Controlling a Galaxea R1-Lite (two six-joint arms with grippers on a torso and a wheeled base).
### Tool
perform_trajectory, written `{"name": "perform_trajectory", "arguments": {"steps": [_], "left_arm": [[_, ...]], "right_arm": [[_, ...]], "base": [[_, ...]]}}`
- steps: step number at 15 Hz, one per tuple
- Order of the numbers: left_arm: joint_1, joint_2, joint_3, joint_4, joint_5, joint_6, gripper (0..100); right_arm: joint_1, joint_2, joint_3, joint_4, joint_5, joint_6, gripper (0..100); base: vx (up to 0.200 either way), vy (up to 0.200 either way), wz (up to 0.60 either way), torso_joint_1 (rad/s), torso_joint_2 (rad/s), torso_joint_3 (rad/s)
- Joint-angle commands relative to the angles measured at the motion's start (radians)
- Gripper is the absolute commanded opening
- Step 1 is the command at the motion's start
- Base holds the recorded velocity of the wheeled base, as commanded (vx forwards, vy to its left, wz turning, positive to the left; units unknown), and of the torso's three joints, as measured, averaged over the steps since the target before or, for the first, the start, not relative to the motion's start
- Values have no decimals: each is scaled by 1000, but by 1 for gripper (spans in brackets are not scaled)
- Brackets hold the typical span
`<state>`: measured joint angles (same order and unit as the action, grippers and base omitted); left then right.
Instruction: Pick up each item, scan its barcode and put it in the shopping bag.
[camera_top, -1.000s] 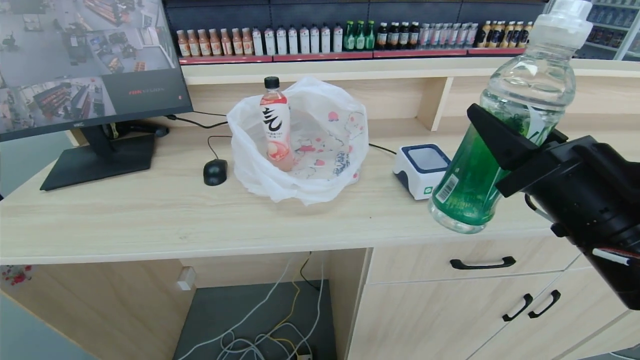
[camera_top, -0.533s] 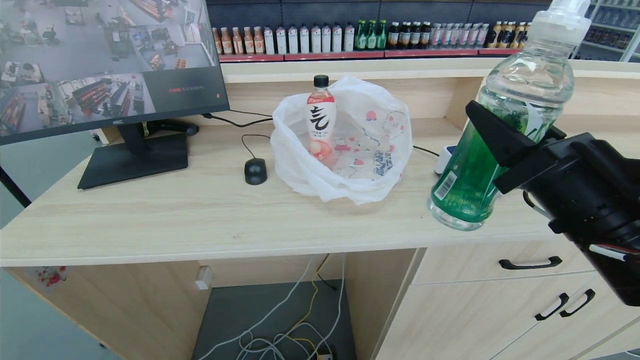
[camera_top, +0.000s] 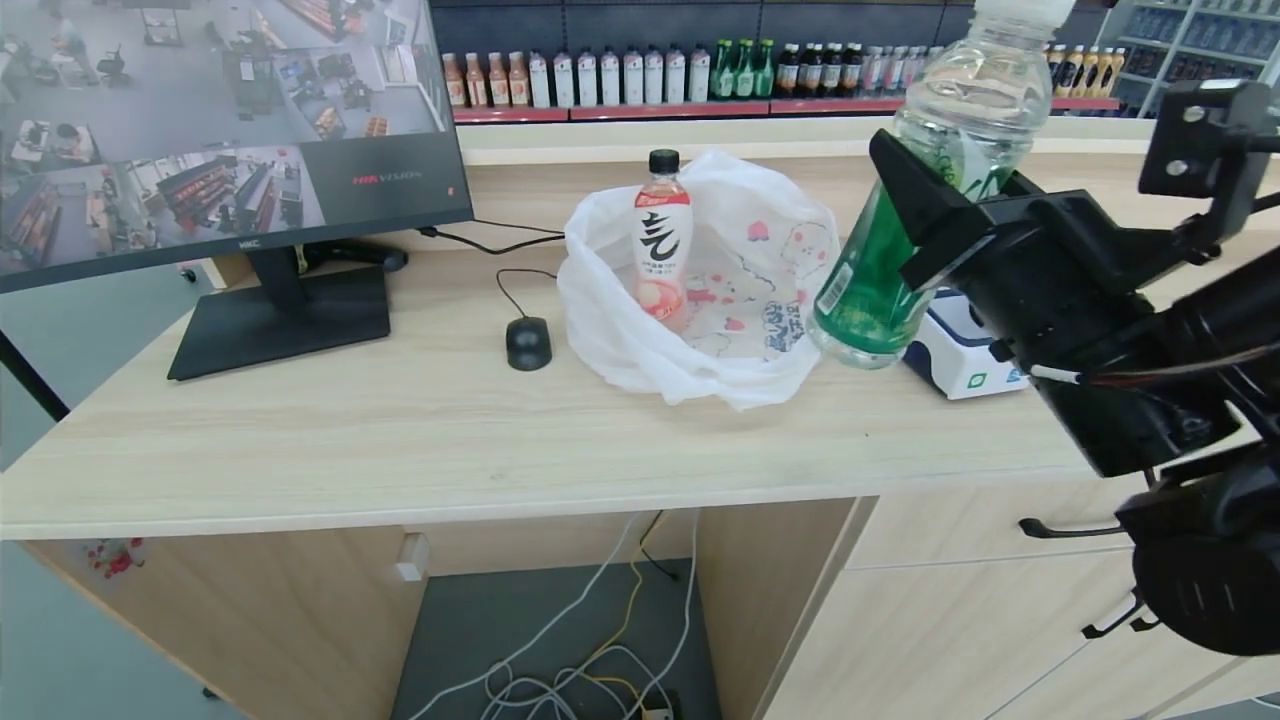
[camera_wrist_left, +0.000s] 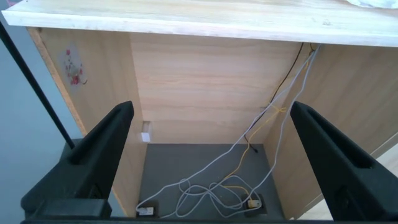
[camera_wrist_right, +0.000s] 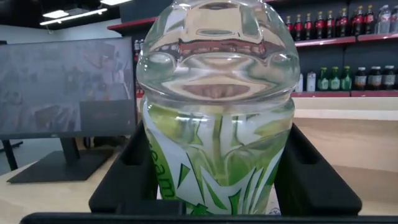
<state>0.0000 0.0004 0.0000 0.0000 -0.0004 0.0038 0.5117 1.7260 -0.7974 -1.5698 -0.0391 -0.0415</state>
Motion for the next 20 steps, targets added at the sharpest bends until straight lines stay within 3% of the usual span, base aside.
{"name": "perform_trajectory", "arguments": {"steps": [1,10,16,20], "left_arm": [[0,0,0,0,0,1,100],[0,0,0,0,0,1,100],[0,0,0,0,0,1,100],[0,0,0,0,0,1,100]], "right_arm": [[-2,121,-100,-1,13,-17,0],[-88,422,-398,-1,102,-24,0],[-85,468,-626,234,125,-28,0],[-84,512,-675,313,125,-28,0]], "base": [[0,0,0,0,0,0],[0,0,0,0,0,0],[0,0,0,0,0,0],[0,0,0,0,0,0]]}}
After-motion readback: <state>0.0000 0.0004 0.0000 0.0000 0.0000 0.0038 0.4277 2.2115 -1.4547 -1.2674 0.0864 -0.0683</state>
